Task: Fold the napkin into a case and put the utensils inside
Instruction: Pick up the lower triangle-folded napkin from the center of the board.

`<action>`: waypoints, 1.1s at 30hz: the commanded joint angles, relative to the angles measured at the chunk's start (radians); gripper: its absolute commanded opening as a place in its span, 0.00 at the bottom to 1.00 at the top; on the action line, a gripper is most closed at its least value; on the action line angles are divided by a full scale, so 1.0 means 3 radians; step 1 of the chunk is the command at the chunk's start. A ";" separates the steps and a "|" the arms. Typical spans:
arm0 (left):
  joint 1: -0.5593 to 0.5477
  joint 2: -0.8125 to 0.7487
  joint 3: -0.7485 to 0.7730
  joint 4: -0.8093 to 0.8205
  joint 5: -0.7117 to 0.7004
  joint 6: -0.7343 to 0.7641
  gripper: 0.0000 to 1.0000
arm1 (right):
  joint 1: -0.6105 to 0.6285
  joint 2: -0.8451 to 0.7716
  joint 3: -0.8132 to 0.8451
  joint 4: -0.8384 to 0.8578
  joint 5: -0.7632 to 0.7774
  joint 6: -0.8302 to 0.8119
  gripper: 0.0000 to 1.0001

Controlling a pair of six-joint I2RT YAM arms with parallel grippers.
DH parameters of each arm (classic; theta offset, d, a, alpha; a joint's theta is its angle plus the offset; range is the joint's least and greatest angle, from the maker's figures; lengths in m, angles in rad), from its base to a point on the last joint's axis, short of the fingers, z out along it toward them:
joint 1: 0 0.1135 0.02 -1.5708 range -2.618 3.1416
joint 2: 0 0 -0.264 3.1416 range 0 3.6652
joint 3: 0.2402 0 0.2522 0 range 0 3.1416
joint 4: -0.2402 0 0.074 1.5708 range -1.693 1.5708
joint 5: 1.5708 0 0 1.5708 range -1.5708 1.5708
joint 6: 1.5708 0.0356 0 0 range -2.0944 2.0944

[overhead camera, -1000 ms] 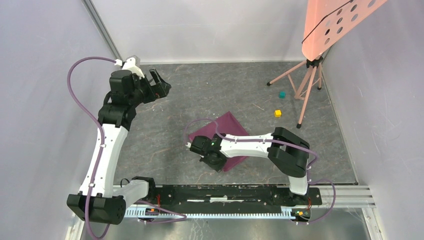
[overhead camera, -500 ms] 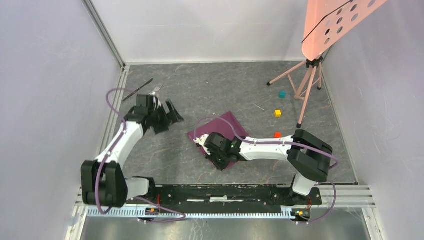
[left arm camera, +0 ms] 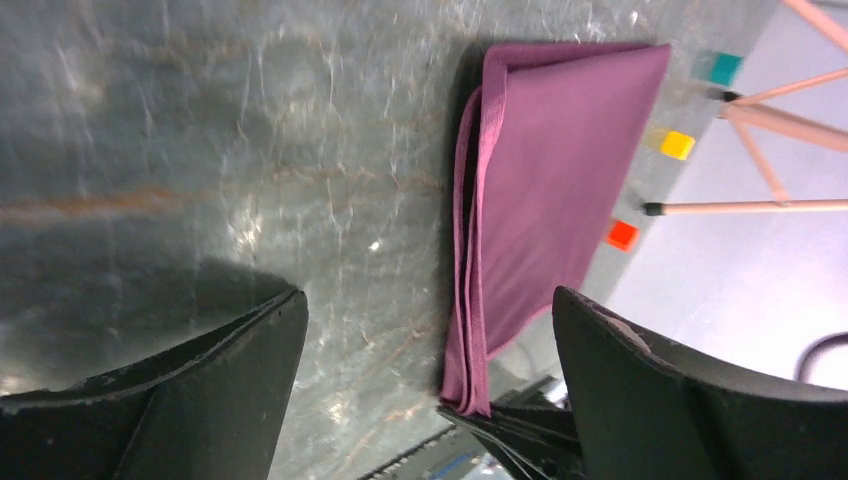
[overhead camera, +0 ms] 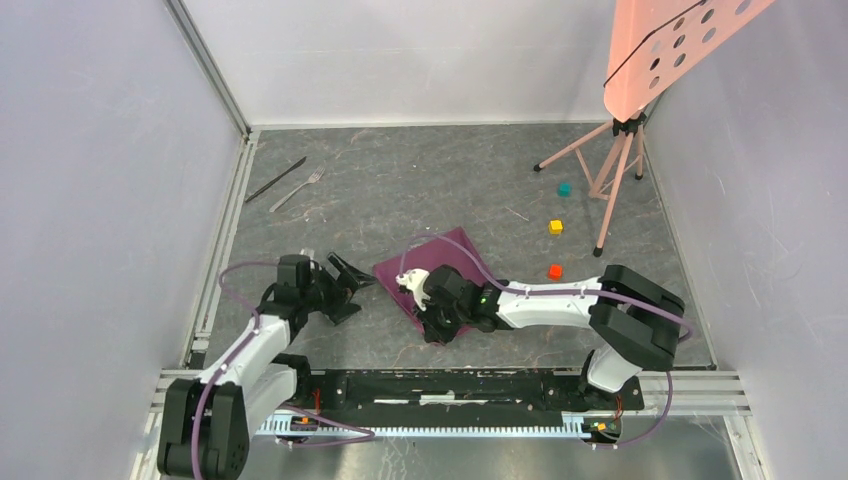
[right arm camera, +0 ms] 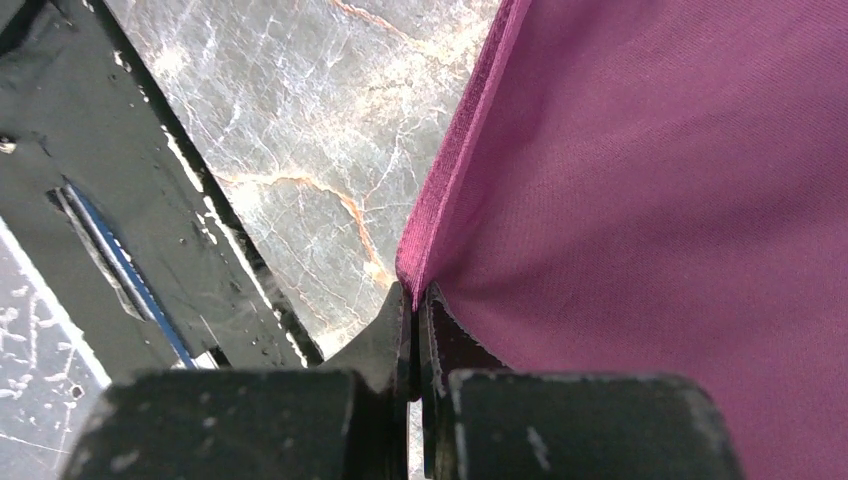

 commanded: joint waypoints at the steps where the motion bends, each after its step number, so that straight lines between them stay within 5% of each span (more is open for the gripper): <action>1: -0.0120 -0.0395 -0.0400 0.0485 -0.0063 -0.0754 1.00 | -0.0045 -0.0216 -0.0120 0.0370 -0.0119 0.0149 0.00; 5: -0.0263 -0.0510 -0.0494 0.0634 -0.0247 -0.0841 1.00 | -0.0072 -0.0311 -0.0176 0.0374 -0.0131 0.0187 0.00; 12: -0.0612 0.0188 -0.0239 0.0939 -0.0385 -0.0833 0.96 | -0.0183 -0.0437 -0.0304 0.0560 -0.0195 0.0248 0.00; 27: -0.0802 0.1306 -0.0016 0.1752 -0.0423 -0.0880 0.61 | -0.0320 -0.0654 -0.0382 0.0528 -0.0222 0.0265 0.00; 33: -0.0786 0.1326 0.0201 0.1413 -0.0578 -0.0635 0.51 | -0.0325 -0.0677 -0.0421 0.0505 -0.0281 0.0265 0.00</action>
